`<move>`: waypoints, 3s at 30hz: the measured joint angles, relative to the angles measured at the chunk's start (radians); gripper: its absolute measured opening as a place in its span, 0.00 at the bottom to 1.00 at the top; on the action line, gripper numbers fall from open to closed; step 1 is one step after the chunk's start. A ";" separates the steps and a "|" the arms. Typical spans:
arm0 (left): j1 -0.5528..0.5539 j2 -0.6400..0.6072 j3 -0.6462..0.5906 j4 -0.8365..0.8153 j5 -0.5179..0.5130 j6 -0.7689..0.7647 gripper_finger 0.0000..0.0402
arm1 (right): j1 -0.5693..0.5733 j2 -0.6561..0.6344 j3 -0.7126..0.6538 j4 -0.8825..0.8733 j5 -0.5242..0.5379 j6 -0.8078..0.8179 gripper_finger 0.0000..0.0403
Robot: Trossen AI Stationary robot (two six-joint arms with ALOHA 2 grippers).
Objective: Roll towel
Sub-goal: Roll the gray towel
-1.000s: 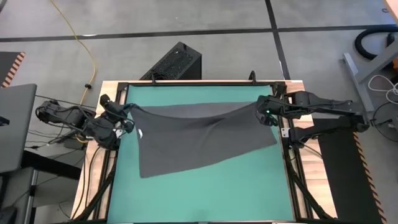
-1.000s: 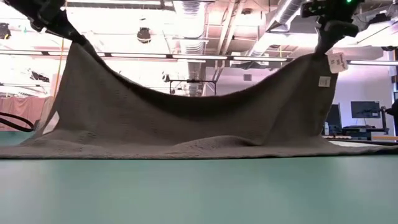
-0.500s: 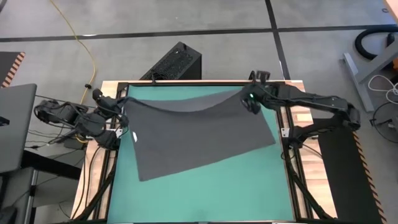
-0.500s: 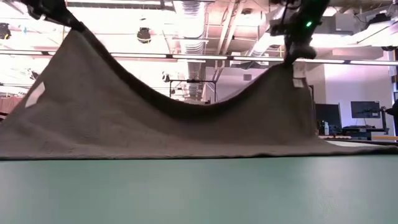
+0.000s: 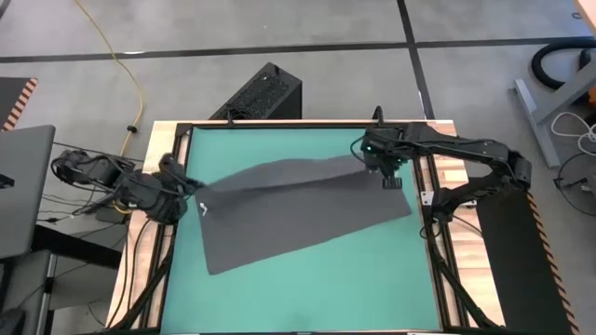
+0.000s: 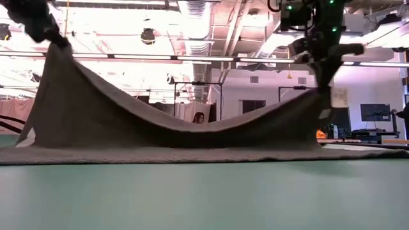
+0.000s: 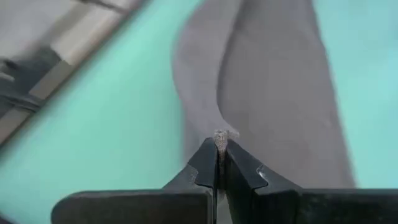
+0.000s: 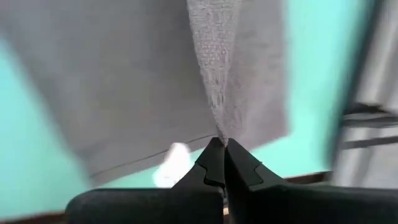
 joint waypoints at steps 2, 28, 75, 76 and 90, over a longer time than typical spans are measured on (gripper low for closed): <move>0.000 0.001 -0.045 0.012 0.065 -0.048 0.00 | 0.007 0.000 0.000 -0.063 -0.065 0.032 0.03; -0.075 0.046 -0.352 0.390 0.498 -0.297 0.00 | 0.219 -0.002 -0.268 -0.134 -0.149 0.207 0.03; -0.258 0.208 -0.384 0.498 0.499 -0.490 0.00 | 0.440 0.002 -0.219 -0.157 -0.290 0.207 0.03; -0.264 0.217 -0.384 0.511 0.504 -0.491 0.00 | 0.440 0.002 -0.219 -0.157 -0.295 0.207 0.03; -0.311 0.304 -0.384 0.576 0.544 -0.530 0.00 | 0.439 0.002 -0.219 -0.164 -0.318 0.206 0.03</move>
